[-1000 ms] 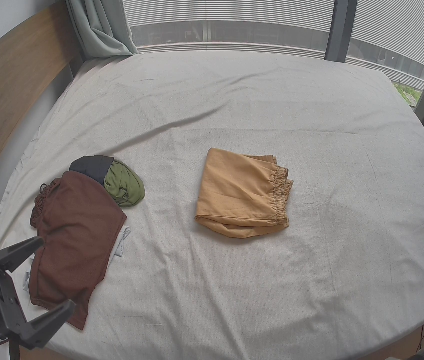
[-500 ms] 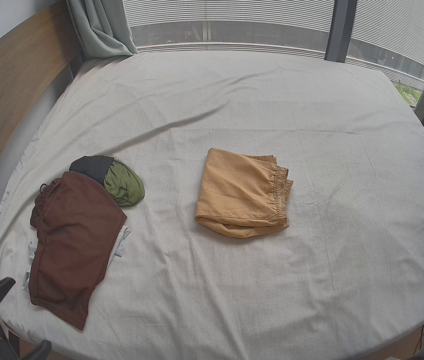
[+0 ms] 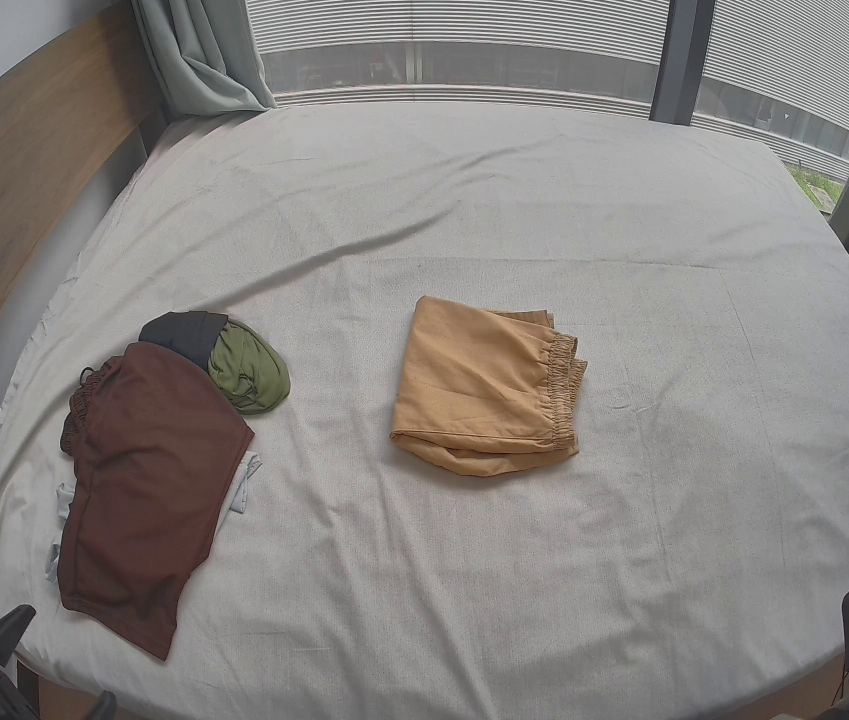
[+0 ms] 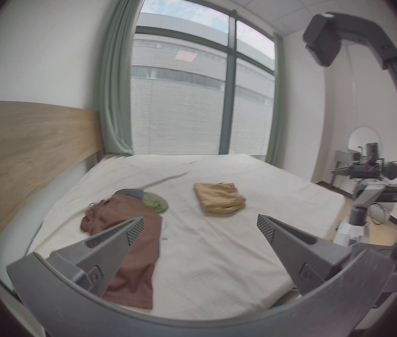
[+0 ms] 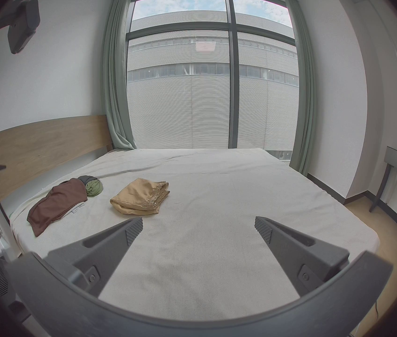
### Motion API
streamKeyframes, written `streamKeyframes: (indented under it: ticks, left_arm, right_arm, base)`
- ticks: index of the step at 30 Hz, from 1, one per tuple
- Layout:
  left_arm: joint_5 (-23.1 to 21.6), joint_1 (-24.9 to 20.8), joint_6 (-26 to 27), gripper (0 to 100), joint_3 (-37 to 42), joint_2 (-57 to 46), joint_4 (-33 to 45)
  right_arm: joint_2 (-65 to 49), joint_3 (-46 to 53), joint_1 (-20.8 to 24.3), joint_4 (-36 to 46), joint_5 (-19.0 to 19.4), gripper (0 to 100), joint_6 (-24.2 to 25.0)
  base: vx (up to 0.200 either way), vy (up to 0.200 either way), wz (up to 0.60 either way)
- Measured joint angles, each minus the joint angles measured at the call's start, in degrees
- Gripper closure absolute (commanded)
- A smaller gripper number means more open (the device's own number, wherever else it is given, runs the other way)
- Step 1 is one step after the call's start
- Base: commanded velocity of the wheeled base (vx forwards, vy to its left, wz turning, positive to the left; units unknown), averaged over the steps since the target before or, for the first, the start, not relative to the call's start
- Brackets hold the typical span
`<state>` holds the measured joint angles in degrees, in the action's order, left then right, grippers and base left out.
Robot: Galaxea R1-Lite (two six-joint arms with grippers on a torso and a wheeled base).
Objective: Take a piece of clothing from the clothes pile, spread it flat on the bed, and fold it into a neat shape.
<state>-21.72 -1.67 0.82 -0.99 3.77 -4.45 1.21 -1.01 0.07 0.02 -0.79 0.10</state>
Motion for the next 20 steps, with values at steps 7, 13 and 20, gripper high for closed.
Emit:
streamKeyframes:
  ticks: [7, 13, 20]
  left_arm:
    - [15.6, 1.2, 0.9, 0, 0.0, -2.3, 1.9]
    - [22.2, 1.6, 0.3, 0, 0.0, -2.9, 4.4]
    - [22.6, 1.6, -0.7, 0, 0.0, -3.0, 4.4]
  right_arm:
    - [-0.5, 0.0, -0.2, 0.2, 0.4, 0, 0.2]
    - [-0.5, 0.0, -0.2, 0.2, 1.3, 0, 0.0]
    - [-0.5, 0.0, -0.2, 0.2, 1.5, 0, 0.4]
  base:
    - [0.000, 0.000, 0.00]
    - [0.000, 0.000, 0.00]
    - [0.000, 0.000, 0.00]
